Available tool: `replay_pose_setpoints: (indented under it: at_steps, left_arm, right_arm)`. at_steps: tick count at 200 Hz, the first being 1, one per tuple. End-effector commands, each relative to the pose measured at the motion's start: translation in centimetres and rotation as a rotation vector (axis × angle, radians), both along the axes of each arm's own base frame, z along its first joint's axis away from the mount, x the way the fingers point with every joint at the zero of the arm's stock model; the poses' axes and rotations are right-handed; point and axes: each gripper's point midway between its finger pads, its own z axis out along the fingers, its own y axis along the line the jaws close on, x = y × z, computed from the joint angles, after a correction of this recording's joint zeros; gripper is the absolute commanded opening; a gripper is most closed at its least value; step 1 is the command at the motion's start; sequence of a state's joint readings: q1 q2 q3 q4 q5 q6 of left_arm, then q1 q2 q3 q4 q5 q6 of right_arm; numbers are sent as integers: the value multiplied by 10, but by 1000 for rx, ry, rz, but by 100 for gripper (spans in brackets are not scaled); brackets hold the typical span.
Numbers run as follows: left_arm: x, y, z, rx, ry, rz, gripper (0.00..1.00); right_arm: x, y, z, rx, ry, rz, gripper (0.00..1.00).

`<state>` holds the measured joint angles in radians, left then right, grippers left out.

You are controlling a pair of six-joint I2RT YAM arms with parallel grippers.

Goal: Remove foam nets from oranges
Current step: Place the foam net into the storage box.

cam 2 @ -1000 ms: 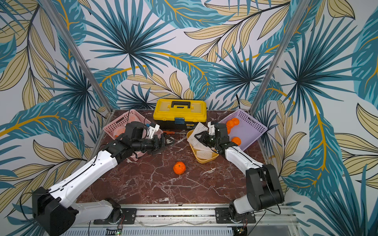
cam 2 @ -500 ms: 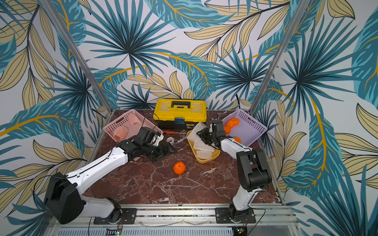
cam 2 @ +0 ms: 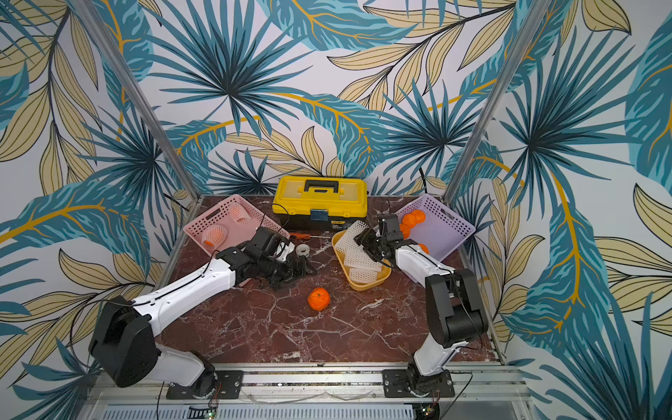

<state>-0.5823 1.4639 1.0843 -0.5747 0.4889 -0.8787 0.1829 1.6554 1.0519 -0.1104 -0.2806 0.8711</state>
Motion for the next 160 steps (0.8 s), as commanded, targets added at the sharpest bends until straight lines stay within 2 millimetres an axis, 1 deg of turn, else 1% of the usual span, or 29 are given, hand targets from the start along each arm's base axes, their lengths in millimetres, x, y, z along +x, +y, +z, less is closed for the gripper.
replay_pose_setpoints:
  at_steps: [1,28,35,38,48,64,76,80,86,94,107,122,133,145,160]
  left_arm:
    - [5,-2,10,5,-32,-3,99]
    - [6,0,10,18,-35,-1,99]
    - [5,0,11,19,-35,-3,99]
    - [6,0,10,22,-36,-3,99]
    - [7,1,12,25,-39,-1,99]
    - [7,1,14,29,-45,-2,99]
    - [9,2,16,32,-53,3,99]
    - [10,2,17,33,-57,5,99]
    - [10,3,17,35,-61,6,99]
    - [11,3,18,37,-64,10,99]
    - [12,4,20,35,-66,13,99]
    - [13,3,21,32,-67,13,99]
    - [13,3,23,31,-70,14,99]
    - [14,4,22,37,-72,19,99]
    - [13,6,22,43,-72,23,99]
  right_arm:
    - [-15,-11,7,-66,-9,12,65]
    - [-24,-15,17,-95,-28,19,65]
    - [-24,-15,23,-102,-45,25,65]
    - [-30,-16,19,-109,-16,30,65]
    - [-32,-17,22,-120,-18,42,64]
    - [-36,-24,29,-160,-40,34,61]
    - [-32,-27,41,-178,-112,28,51]
    - [-24,-26,52,-176,-174,26,46]
    - [-19,-25,58,-181,-207,33,41]
    - [-12,-21,65,-188,-237,58,35]
    - [0,-15,70,-195,-242,95,25]
    - [14,-9,69,-184,-261,110,18]
    - [24,-4,64,-169,-266,116,14]
    - [32,-2,50,-175,-240,120,13]
    - [39,1,29,-193,-200,129,12]
